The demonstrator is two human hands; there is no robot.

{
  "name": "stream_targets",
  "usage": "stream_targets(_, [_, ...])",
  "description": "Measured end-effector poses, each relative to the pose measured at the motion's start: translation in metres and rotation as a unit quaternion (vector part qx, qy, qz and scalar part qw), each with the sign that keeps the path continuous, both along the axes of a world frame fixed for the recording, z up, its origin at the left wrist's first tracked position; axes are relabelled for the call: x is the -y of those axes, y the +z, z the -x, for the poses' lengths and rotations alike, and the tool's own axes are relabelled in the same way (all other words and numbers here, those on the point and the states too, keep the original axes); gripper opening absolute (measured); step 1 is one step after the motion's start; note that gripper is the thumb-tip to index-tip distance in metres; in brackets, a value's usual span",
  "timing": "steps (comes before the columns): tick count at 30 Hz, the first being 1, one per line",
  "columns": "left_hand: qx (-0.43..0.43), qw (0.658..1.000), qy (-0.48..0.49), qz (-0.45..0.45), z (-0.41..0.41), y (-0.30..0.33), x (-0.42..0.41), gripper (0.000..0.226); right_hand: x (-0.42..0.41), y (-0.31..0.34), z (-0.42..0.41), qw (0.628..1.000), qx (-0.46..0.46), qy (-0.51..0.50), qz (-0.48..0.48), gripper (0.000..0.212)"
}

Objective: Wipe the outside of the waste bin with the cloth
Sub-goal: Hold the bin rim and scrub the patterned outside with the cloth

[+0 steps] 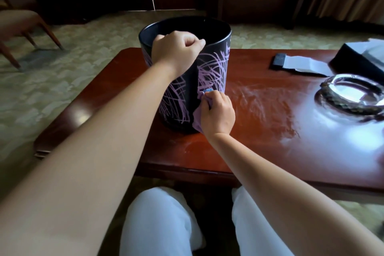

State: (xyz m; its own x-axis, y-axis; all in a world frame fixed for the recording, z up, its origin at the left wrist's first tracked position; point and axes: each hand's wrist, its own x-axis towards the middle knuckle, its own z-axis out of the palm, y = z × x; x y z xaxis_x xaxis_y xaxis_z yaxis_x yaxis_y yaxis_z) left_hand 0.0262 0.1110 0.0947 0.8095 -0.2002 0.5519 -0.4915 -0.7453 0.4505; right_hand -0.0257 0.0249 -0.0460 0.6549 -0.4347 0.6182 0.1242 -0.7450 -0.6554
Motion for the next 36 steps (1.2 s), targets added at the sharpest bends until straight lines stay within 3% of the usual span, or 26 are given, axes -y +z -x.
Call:
stream_targets(3, [0.001,1.000,0.006,-0.011,-0.001,0.000,0.001,0.049,0.001,-0.006,0.003,0.998,-0.056,0.018,-0.003,0.010])
stream_targets(8, [0.006,1.000,0.005,-0.014,-0.004,-0.001,-0.001,0.048,0.000,0.008,-0.002,1.000,0.013,0.006,0.002,0.006])
stream_targets(12, [0.011,1.000,0.004,-0.013,-0.005,-0.002,-0.001,0.048,-0.001,0.001,0.001,1.000,-0.016,0.026,0.000,0.008])
stream_targets(17, [0.013,1.000,0.006,-0.013,-0.005,-0.003,0.000,0.047,-0.003,0.013,-0.001,0.999,0.033,0.007,0.001,0.006])
stream_targets(21, [0.008,1.000,0.009,-0.017,-0.006,-0.003,0.000,0.047,-0.003,0.007,0.002,1.000,-0.012,0.028,0.002,0.007])
stream_targets(26, [0.004,1.000,0.014,-0.022,-0.007,-0.006,0.000,0.047,-0.005,0.018,-0.002,0.999,0.037,0.013,0.002,0.009])
stream_targets(31, [0.008,1.000,0.017,-0.016,-0.008,-0.006,-0.002,0.046,-0.003,0.008,0.003,0.999,-0.020,0.041,0.001,0.010])
stream_targets(36, [0.034,0.999,0.006,-0.019,-0.009,-0.010,-0.001,0.046,-0.006,0.013,-0.004,0.999,0.035,0.012,-0.016,0.009])
